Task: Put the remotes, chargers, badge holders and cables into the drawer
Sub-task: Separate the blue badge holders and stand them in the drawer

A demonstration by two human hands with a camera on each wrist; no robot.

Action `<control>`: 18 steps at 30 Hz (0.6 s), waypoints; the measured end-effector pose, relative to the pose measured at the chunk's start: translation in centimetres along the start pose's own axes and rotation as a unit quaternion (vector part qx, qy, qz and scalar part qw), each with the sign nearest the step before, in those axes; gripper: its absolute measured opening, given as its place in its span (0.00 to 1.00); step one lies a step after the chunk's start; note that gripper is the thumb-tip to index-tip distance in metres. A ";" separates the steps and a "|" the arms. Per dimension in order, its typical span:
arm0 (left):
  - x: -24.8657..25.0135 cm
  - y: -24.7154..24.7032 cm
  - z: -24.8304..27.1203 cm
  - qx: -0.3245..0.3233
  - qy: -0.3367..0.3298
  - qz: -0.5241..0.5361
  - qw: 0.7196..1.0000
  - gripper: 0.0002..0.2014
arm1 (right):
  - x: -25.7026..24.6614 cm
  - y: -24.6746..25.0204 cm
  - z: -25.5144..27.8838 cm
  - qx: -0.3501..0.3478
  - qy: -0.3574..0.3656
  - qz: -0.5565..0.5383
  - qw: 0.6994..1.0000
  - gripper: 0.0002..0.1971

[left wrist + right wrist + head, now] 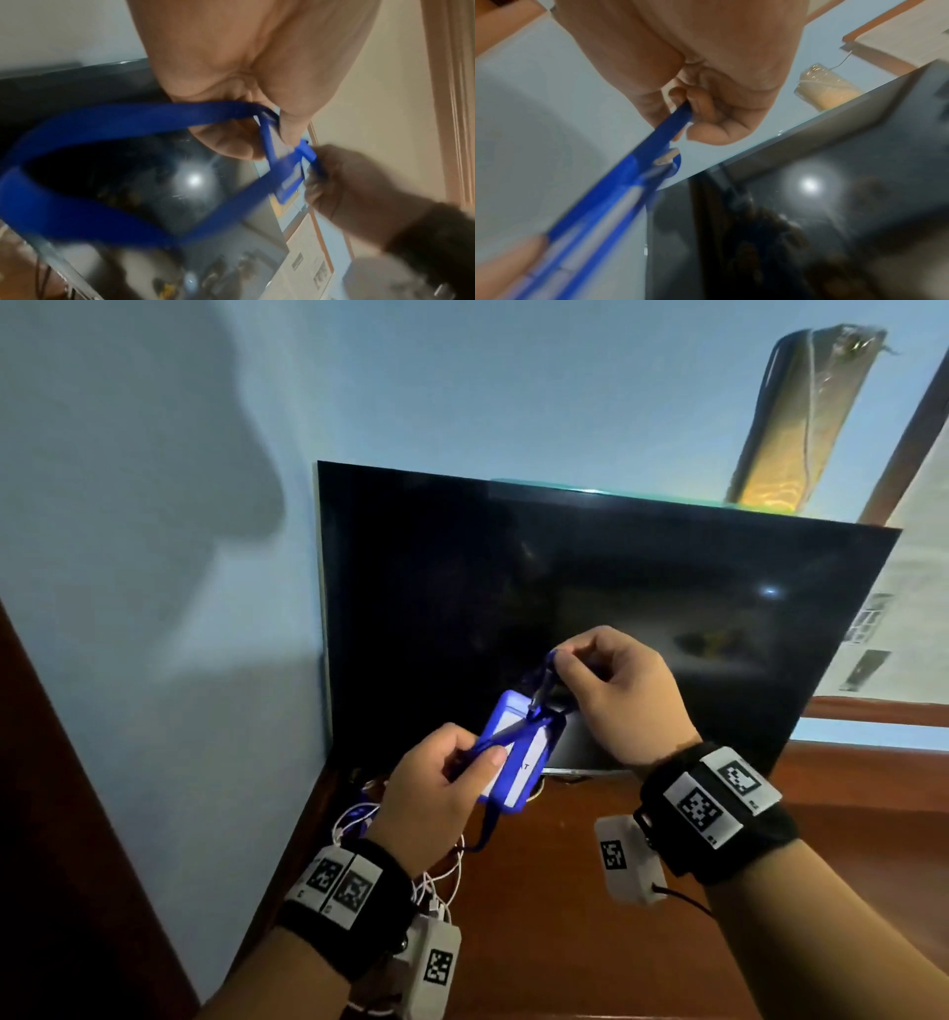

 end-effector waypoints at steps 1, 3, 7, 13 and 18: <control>0.1 0.1 0.2 0.002 -0.002 0.005 1.000 0.08 | 0.6 0.6 0.2 0.011 -0.003 0.018 1.000 0.04; 0.2 0.2 0.6 0.006 0.004 0.017 1.000 0.07 | 2.4 2.0 0.7 0.035 -0.023 0.049 0.998 0.04; 0.0 0.7 1.4 0.019 0.035 -0.004 0.999 0.09 | 6.3 3.6 2.3 0.034 -0.092 0.114 0.989 0.09; 0.8 -0.1 2.6 0.055 0.097 -0.006 0.994 0.07 | 5.9 2.6 8.1 0.054 -0.042 0.057 0.996 0.06; 2.1 -2.3 3.4 0.064 0.122 0.028 0.990 0.10 | 7.6 -0.9 12.1 -0.057 -0.111 -0.037 0.991 0.26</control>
Point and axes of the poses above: each hand's wrist, its own z-axis away from the middle knuckle, its own y-axis out of the back of the hand, x = y × z, the point moved 8 cm from there along -z, towards the middle knuckle, and after that the axes turned 14 degrees about -z, right-handed, at the moved point
